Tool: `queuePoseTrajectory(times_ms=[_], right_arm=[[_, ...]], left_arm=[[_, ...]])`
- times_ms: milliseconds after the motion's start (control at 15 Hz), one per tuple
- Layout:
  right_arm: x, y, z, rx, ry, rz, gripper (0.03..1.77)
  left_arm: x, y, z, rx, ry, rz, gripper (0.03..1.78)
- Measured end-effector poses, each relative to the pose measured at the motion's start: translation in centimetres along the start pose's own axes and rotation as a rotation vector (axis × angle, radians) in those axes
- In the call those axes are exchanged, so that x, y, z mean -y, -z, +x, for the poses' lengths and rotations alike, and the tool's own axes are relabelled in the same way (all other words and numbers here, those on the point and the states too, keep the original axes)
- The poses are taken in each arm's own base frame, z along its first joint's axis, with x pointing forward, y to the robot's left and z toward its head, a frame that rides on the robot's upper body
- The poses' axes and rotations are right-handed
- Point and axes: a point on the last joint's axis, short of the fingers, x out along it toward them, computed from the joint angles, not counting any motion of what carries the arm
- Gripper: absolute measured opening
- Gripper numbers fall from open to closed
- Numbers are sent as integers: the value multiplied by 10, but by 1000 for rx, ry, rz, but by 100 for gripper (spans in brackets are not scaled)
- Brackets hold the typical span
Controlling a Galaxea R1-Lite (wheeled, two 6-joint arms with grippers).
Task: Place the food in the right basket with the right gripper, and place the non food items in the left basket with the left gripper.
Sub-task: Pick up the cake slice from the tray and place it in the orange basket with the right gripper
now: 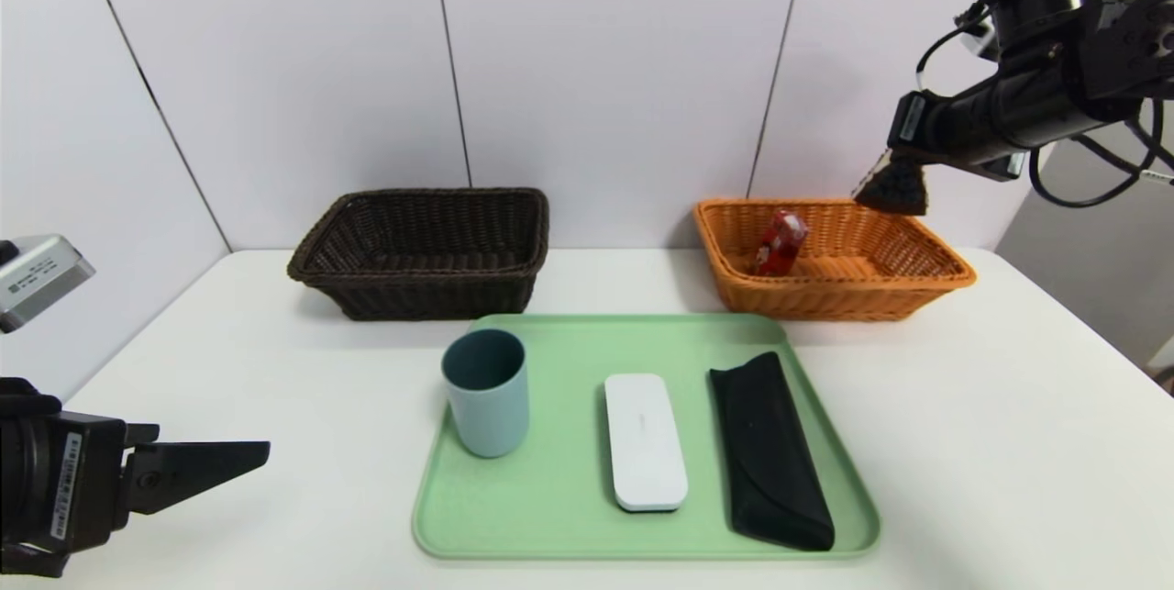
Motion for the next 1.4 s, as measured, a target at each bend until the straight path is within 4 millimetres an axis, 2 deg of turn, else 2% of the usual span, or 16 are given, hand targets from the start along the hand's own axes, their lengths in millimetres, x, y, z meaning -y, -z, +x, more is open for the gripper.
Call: queuePoseTrajectory(times_ms=[800,1400], right_arm=[[5,27,68,-118,52,-12,16],[6,39,93,-154,62,-10,16]], left_arm=[[0,0,-2,6,1,1,169],[0,0,-1,5,0,3,169]])
